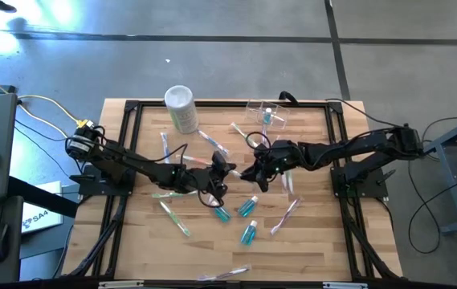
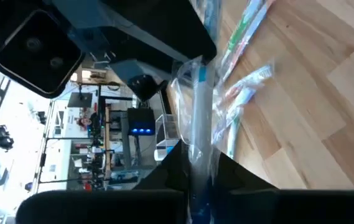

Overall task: Pick & Place toothbrushing station
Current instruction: Put the blue toothbrush into the transparent organizer

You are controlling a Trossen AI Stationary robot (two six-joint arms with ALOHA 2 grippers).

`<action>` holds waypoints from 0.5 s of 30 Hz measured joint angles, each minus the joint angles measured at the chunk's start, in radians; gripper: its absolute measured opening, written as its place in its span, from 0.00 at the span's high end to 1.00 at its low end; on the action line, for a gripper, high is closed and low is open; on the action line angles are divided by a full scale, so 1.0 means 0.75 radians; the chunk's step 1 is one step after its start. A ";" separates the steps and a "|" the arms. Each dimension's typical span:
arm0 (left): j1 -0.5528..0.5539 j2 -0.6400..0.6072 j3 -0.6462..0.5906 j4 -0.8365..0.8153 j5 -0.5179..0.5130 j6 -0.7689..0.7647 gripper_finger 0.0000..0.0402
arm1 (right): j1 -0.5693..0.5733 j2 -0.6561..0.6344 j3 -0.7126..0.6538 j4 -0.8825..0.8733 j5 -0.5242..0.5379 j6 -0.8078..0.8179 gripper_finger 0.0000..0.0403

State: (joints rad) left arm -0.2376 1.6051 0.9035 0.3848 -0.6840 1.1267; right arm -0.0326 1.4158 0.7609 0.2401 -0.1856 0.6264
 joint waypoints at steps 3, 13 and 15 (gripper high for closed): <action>-0.010 0.000 0.000 -0.032 -0.027 -0.013 0.98 | -0.023 -0.004 0.000 -0.004 -0.035 -0.005 0.66; -0.008 -0.001 0.001 -0.192 -0.039 -0.286 0.98 | -0.151 -0.192 0.000 0.071 -0.389 -0.045 0.47; 0.003 -0.022 -0.001 -0.263 -0.039 -0.386 0.98 | -0.160 -0.243 0.000 0.076 -0.427 -0.079 0.46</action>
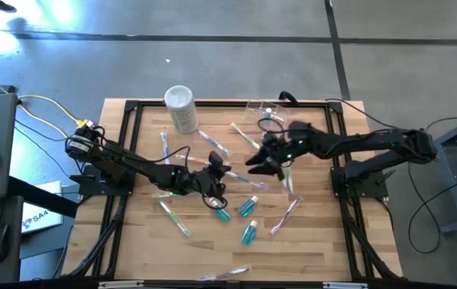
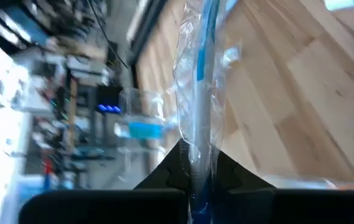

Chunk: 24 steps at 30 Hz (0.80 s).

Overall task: Pick & Place toothbrushing station
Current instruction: Put the blue toothbrush into the transparent organizer

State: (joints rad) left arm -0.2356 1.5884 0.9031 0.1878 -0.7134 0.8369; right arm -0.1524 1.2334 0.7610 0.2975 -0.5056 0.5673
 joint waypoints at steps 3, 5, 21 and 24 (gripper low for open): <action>0.022 -0.072 0.000 -0.115 0.022 -0.160 0.98 | -0.002 -0.090 0.000 -0.093 -0.022 -0.064 0.47; 0.046 -0.149 0.000 -0.180 0.077 -0.261 0.98 | 0.003 -0.141 0.000 -0.178 -0.017 -0.077 0.48; 0.368 -0.580 -0.063 -0.126 1.223 -0.983 0.98 | 0.242 -0.207 -0.001 -0.520 0.433 -0.239 0.49; 0.366 -0.559 -0.154 0.069 1.230 -1.004 0.98 | 0.302 -0.123 -0.001 -0.430 0.612 -0.296 0.49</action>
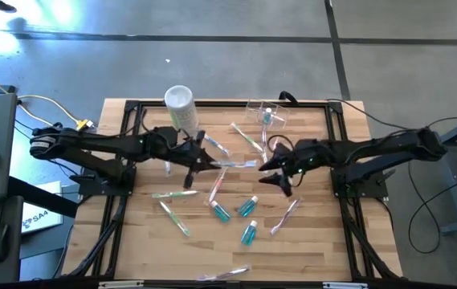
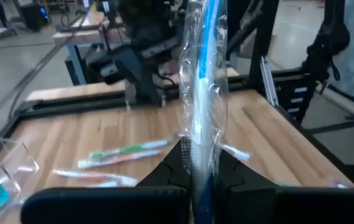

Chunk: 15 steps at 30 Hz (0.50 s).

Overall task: Pick & Place toothbrushing station
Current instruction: Put the blue toothbrush into the transparent organizer

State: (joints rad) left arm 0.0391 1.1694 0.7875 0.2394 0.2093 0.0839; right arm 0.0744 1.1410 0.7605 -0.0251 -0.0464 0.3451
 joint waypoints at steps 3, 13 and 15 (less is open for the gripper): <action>0.000 0.011 -0.103 0.246 0.000 -0.052 0.98 | 0.022 0.083 -0.001 0.166 0.037 -0.071 0.49; 0.001 0.025 -0.329 0.731 0.002 -0.187 0.98 | 0.065 0.203 0.000 0.727 0.219 -0.395 0.49; 0.001 0.053 -0.330 0.736 0.002 -0.188 0.98 | 0.066 0.235 0.000 0.818 0.242 -0.441 0.49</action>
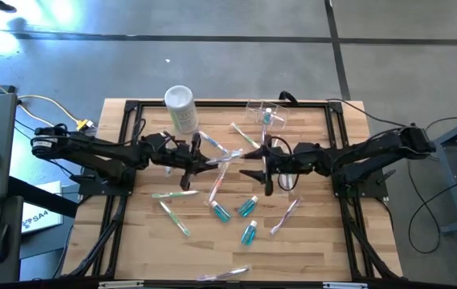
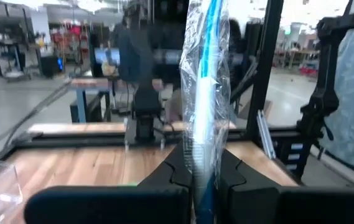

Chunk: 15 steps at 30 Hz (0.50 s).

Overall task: Pick & Place toothbrushing station
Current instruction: Put the blue toothbrush into the transparent organizer

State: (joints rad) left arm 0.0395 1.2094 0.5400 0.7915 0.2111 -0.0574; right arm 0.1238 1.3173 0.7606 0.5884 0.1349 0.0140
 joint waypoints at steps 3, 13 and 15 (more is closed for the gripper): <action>0.000 0.072 0.000 0.040 -0.003 -0.001 0.98 | 0.001 0.046 0.000 0.095 -0.020 -0.073 0.49; 0.001 0.239 0.001 0.189 -0.024 -0.001 0.98 | 0.001 0.107 0.000 0.222 -0.047 -0.170 0.49; 0.001 0.249 0.001 0.186 -0.027 -0.001 0.98 | 0.001 0.106 0.000 0.221 -0.051 -0.175 0.49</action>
State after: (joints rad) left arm 0.0399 1.3960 0.5404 0.9307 0.1911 -0.0578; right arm 0.1246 1.3972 0.7605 0.7540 0.0964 -0.1172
